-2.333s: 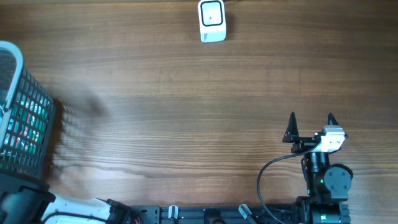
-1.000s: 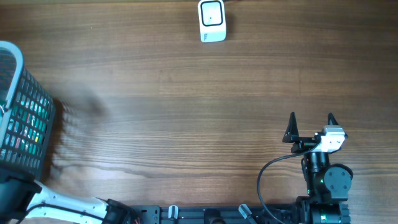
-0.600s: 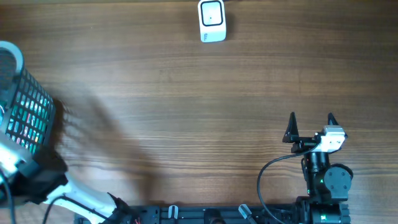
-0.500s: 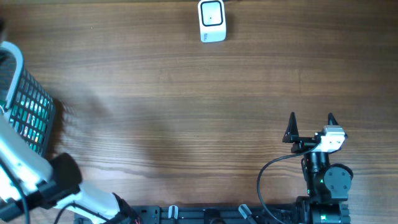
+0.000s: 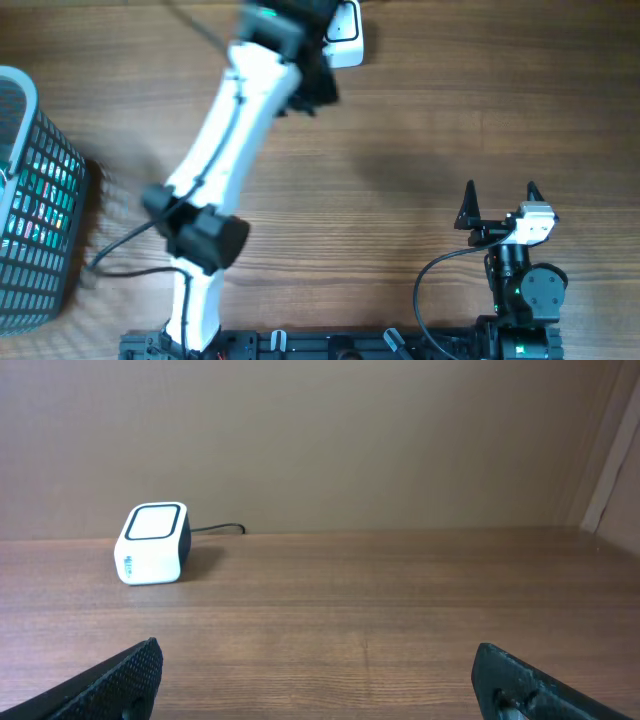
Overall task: Scan the item barcode
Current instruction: 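Carry the jar to the scanner and hold its barcode facing it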
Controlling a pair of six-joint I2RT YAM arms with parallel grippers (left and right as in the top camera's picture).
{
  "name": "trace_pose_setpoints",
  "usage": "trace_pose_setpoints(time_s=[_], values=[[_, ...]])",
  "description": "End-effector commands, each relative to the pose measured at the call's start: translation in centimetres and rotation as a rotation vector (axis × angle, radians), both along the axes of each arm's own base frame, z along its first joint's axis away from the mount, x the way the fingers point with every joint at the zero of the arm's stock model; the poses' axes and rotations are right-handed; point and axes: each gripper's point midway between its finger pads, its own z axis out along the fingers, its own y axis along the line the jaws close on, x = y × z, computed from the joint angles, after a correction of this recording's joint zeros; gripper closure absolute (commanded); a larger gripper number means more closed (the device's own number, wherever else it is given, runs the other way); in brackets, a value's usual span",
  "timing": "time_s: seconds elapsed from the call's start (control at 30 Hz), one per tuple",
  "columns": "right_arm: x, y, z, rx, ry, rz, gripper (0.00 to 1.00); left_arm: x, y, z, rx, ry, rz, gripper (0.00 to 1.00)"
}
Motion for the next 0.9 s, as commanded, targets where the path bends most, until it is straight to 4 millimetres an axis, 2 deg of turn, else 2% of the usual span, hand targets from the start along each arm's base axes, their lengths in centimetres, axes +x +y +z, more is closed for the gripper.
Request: trace_pose_setpoints(time_s=[0.0,0.07,0.13,0.27,0.33,0.43,0.5,0.53,0.6,0.63,0.67,0.7,0.77,0.87], values=[[0.0,0.3,0.2,-0.012,-0.008,0.014,0.00,-3.2,-5.8,-4.8,0.028,0.095,-0.454,0.53],[0.0,0.3,0.2,-0.012,-0.009,0.014,0.00,-6.5,-10.3,-7.5,-0.073,0.138,-0.849,0.53],[0.0,0.3,0.2,-0.012,-0.009,0.014,0.00,-8.3,-12.0,-9.1,-0.123,0.155,-1.018,0.53],[0.0,0.3,0.2,-0.012,-0.009,0.014,0.00,-10.0,-11.2,-12.9,-0.104,0.211,-1.162,0.53],[0.0,0.3,0.2,-0.012,-0.009,0.014,0.00,-9.9,-9.1,-15.9,-0.047,0.248,-1.141,0.53],[0.0,0.3,0.2,-0.012,-0.008,0.014,0.00,-9.1,-6.6,-18.1,0.060,0.261,-1.156,0.48],[0.0,0.3,0.2,-0.012,-0.008,0.014,0.00,-8.6,-6.0,-18.2,0.106,0.250,-1.204,0.43],[0.0,0.3,0.2,-0.012,-0.008,0.014,0.00,-7.7,-4.9,-18.2,0.201,0.239,-1.241,0.38],[0.0,0.3,0.2,-0.012,-0.008,0.014,0.00,-5.1,-2.3,-17.7,0.433,0.209,-1.236,0.35],[0.0,0.3,0.2,-0.013,-0.009,0.014,0.00,-3.6,-1.2,-17.1,0.546,0.182,-1.219,0.30],[0.0,0.3,0.2,-0.012,-0.009,0.014,0.01,-2.2,-0.7,-16.6,0.629,0.144,-1.200,0.13],[0.0,0.3,0.2,-0.012,-0.009,0.014,0.00,-1.6,-0.8,-16.5,0.651,0.122,-1.225,0.00],[0.0,0.3,0.2,-0.012,-0.008,0.014,0.00,-1.2,-1.3,-16.5,0.660,0.108,-1.282,0.00],[0.0,0.3,0.2,-0.012,-0.009,0.014,0.00,-0.3,-1.9,-16.2,0.679,0.055,-1.270,0.00]])
